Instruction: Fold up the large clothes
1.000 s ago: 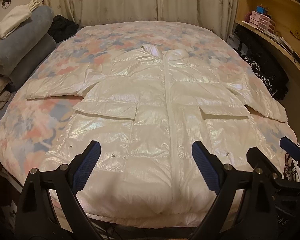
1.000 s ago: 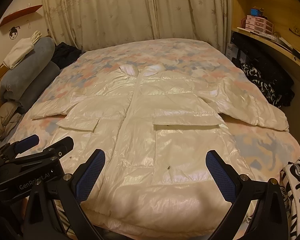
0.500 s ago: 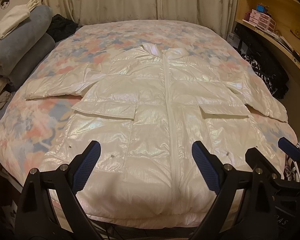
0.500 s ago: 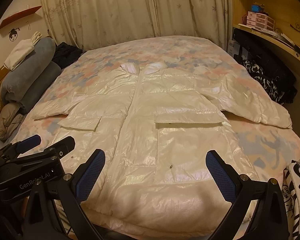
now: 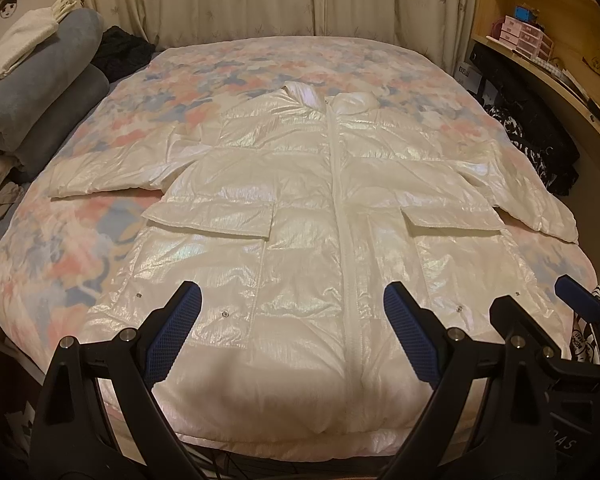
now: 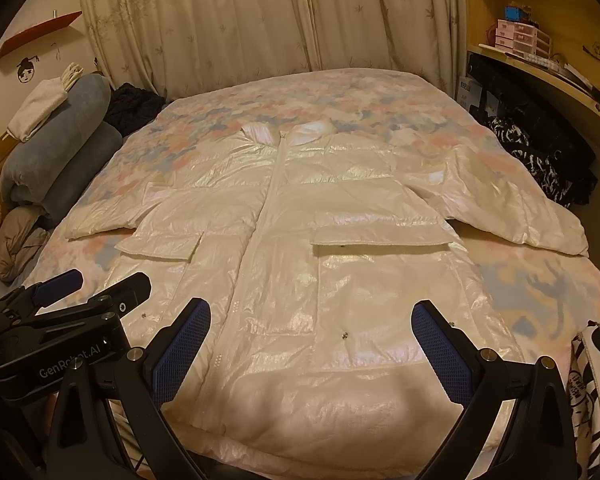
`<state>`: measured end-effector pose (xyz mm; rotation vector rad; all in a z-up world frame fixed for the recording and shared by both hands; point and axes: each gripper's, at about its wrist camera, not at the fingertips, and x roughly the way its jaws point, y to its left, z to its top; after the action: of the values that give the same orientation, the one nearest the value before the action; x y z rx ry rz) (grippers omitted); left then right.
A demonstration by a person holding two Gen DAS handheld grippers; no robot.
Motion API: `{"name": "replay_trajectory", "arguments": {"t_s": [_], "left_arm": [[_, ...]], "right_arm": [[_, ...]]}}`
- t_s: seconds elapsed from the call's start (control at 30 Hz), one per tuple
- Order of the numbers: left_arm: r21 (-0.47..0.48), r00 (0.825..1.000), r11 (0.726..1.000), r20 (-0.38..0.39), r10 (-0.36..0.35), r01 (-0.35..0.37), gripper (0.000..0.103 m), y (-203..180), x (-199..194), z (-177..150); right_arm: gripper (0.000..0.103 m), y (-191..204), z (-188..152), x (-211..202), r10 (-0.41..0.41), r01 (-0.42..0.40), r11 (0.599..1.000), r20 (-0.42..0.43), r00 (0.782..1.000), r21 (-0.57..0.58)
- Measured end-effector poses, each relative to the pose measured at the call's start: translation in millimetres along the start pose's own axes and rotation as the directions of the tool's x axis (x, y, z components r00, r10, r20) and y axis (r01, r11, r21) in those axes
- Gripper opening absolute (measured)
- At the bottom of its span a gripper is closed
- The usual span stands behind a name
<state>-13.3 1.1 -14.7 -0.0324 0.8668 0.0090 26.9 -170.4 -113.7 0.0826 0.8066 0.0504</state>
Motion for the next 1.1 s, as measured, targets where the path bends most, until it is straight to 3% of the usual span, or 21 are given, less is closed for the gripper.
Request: {"name": "replay_trajectory", "arguments": {"t_s": [0.57,0.83,0.97,1.1], "left_arm": [[0.013,1.0,1.0,0.024,-0.019,0.018,0.092,-5,3,11],[0.002,0.995,0.995,0.038,-0.097,0.097,0.092,-7,-15,47],[0.017,0.99,0.996,0.106,-0.092,0.091,0.092,-11,-31,72],[0.02,0.979,0.995,0.177,-0.099,0.097,0.092,-14,-49,104]], "right_arm": [[0.102,2,4,7,-0.019,0.021,0.998,0.039,0.999,-0.053],[0.102,-1,42,-8,-0.006,0.01,0.994,0.039,0.999,-0.112],[0.102,-13,71,-26,0.085,-0.08,0.992,0.057,0.995,-0.098],[0.102,-25,102,-48,0.091,-0.084,0.994,0.104,0.99,-0.071]]}}
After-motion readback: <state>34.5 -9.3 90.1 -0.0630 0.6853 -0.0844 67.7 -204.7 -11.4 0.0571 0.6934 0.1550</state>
